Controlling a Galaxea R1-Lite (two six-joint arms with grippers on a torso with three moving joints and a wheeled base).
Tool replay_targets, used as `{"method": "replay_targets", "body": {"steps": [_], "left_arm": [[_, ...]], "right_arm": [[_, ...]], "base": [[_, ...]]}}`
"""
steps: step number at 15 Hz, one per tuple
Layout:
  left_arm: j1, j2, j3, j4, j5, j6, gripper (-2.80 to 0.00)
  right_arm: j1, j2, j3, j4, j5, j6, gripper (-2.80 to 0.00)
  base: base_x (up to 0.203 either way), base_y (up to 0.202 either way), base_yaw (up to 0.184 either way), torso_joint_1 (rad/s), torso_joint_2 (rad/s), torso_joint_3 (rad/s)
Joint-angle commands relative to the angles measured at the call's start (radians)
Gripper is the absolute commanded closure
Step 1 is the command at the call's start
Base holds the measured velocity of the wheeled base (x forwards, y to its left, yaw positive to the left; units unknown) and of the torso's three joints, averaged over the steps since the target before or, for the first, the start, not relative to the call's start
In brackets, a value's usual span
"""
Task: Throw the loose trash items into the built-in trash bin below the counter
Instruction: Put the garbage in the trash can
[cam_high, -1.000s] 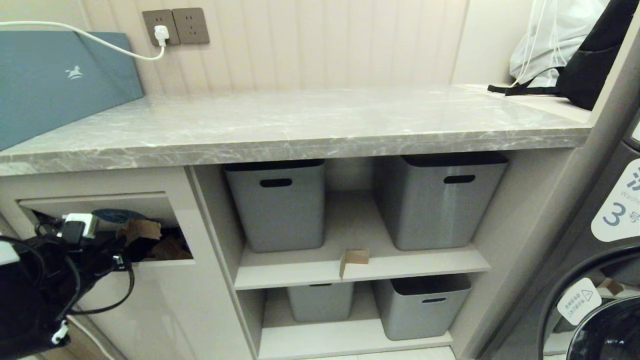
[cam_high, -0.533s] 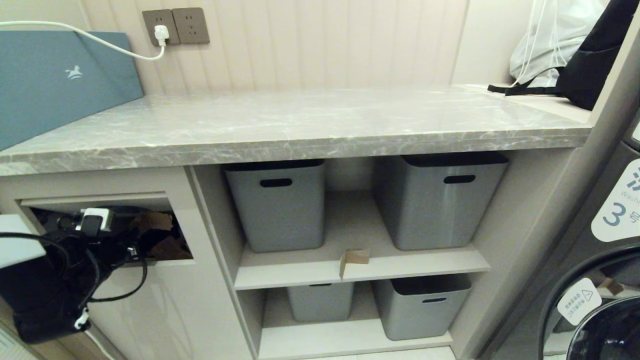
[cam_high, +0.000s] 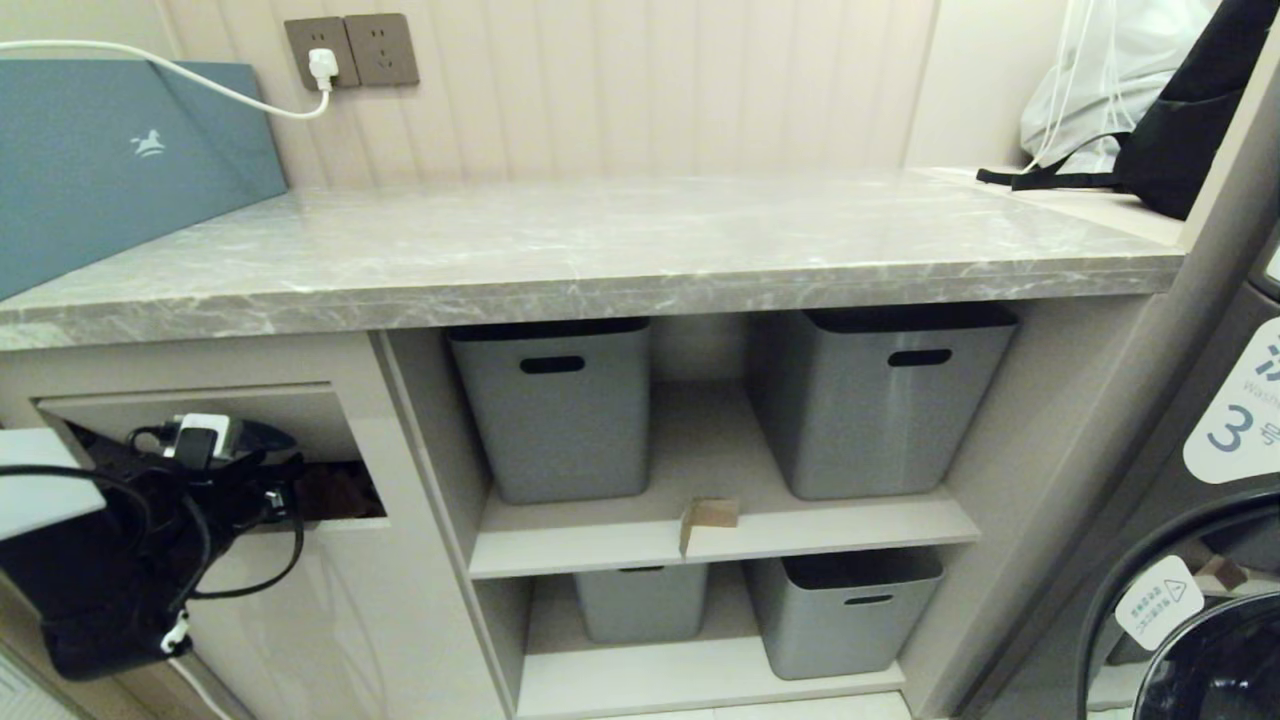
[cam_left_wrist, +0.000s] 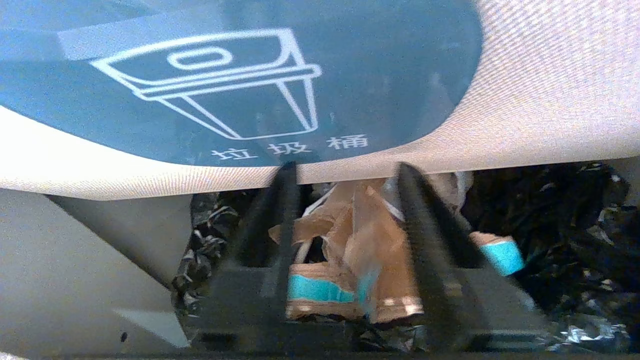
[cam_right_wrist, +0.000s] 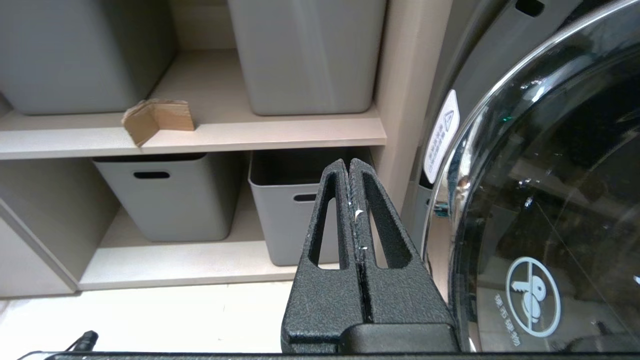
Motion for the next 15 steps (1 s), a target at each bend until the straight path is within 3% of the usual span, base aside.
{"method": "replay_targets", "body": {"steps": [1, 7, 15], "left_arm": [[0.001, -0.002, -0.003, -0.008, -0.001, 0.001, -2.80], [0.001, -0.089, 0.045, -0.008, -0.001, 0.001, -2.80], [-0.005, -0.431, 0.433, -0.008, -0.006, -0.012, -2.80]], "right_arm": [[0.000, 0.000, 0.000, 0.000, 0.000, 0.000, 0.00], [0.001, 0.000, 0.000, 0.000, 0.000, 0.000, 0.00], [0.000, 0.000, 0.000, 0.000, 0.000, 0.000, 0.00]], "base": [[0.000, 0.000, 0.000, 0.000, 0.00, 0.000], [0.000, 0.000, 0.000, 0.000, 0.00, 0.000], [0.000, 0.000, 0.000, 0.000, 0.00, 0.000]]}}
